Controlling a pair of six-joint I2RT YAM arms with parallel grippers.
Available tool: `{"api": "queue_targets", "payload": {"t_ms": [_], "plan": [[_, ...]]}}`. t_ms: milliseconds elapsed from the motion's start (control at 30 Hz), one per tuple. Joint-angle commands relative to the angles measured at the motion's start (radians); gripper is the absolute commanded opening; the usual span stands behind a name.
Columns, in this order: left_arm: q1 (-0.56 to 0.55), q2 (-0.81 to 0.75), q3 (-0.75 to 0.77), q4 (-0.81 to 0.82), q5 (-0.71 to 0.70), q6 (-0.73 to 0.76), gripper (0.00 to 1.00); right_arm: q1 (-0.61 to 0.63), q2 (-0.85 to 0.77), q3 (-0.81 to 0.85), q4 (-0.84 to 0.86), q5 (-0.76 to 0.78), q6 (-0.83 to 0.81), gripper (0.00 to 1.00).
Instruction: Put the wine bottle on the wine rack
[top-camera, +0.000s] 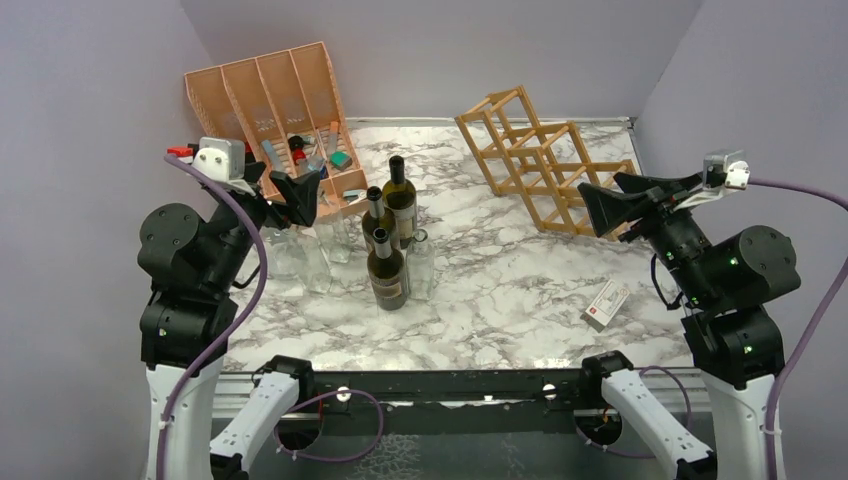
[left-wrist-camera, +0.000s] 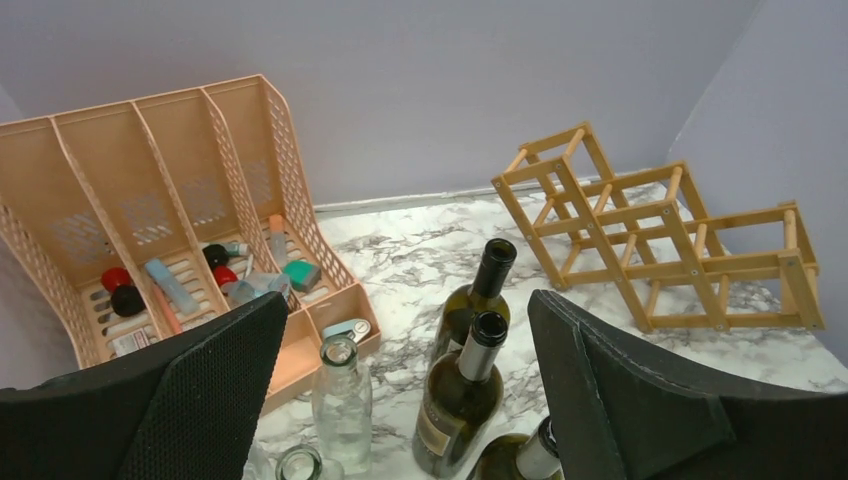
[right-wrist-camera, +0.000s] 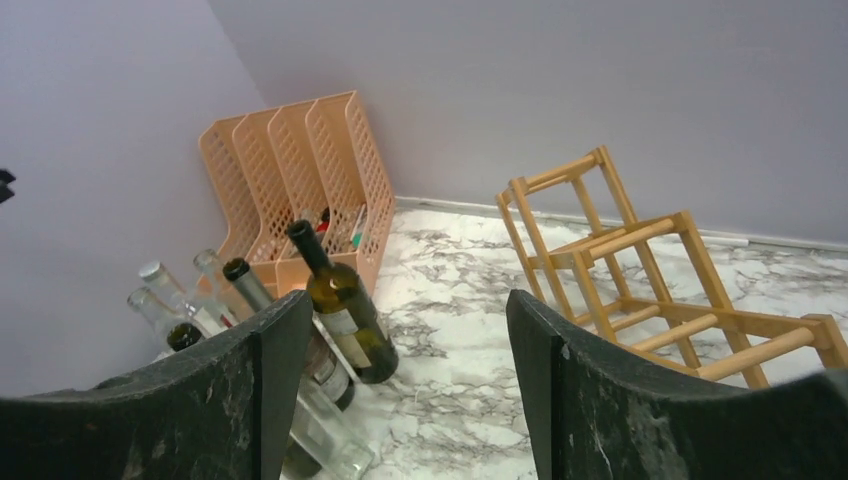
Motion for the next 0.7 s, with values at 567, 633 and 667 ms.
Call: {"api": "queue_targets", "payload": {"t_ms": [567,633,667], "plan": [[-0.008,-0.021,-0.184,0.169,0.418,-0.075,0.99,-0.03,0.156,-0.316,-0.035,-0.227,0.067,0.75],[-0.013,-0.014,-0.193,0.186,0.449,-0.075,0.99,-0.031,0.202,-0.352,-0.022,-0.177,0.094,0.74],[-0.015,-0.012,-0.197,0.193,0.459,-0.075,0.99,-0.031,0.225,-0.364,-0.022,-0.141,0.109,0.74]]}}
